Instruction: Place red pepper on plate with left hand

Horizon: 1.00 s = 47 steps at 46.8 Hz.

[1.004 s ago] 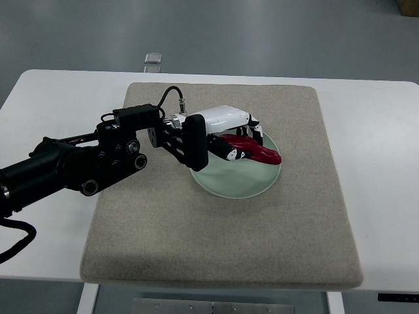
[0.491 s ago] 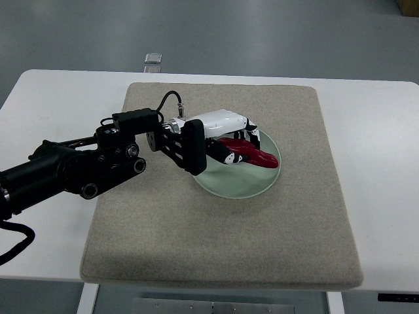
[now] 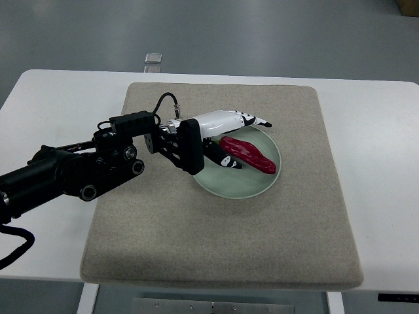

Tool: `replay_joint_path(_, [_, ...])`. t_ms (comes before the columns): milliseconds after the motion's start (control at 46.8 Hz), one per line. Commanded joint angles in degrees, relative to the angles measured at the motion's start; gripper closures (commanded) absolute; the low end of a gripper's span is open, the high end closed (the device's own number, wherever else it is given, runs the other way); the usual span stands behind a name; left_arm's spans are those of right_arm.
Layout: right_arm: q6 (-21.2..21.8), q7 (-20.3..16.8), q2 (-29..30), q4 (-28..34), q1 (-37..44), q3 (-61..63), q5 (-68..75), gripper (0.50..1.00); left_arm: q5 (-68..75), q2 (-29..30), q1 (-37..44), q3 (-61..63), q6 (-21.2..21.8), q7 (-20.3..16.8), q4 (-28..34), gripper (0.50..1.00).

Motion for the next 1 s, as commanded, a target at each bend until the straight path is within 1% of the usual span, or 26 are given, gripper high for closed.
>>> replay_joint_path(0, [0.0,0.0,0.0,-0.01,0.02,0.0,0.0,0.572,-2.37,0.32,0.03,-0.1,-0.01,0.0,-0.05,0.508])
replay_joint_path(128, [0.0,0.0,0.0,-0.01,0.02,0.0,0.0,0.572,-11.94,0.67,0.03,-1.94,0.34,0.0,0.04,0.508])
replay_joint_path(299, [0.0,0.0,0.0,-0.01,-0.06,0.0,0.0,0.572,-28.73,1.11,0.12,-5.64,4.03,0.0,0.21,0.506])
replay_joint_path(491, [0.0,0.0,0.0,-0.01,0.02,0.0,0.0,0.572,-40.34,2.87,0.03,-7.21,4.38,0.09,0.56,0.508])
replay_joint_path(683, [0.0,0.0,0.0,-0.01,0.02,0.0,0.0,0.572,-50.61,3.4,0.12,-10.82,4.21,0.09,4.69,0.506])
replay_joint_path(833, [0.08,0.0,0.0,-0.01,0.02,0.0,0.0,0.572,-61.52,3.75,0.82,-10.91,3.77,0.0,7.86,0.504])
replay_joint_path(983, [0.0,0.0,0.0,-0.01,0.02,0.0,0.0,0.572,-67.5,4.36,1.26,-11.09,4.03,0.0,10.84,0.504])
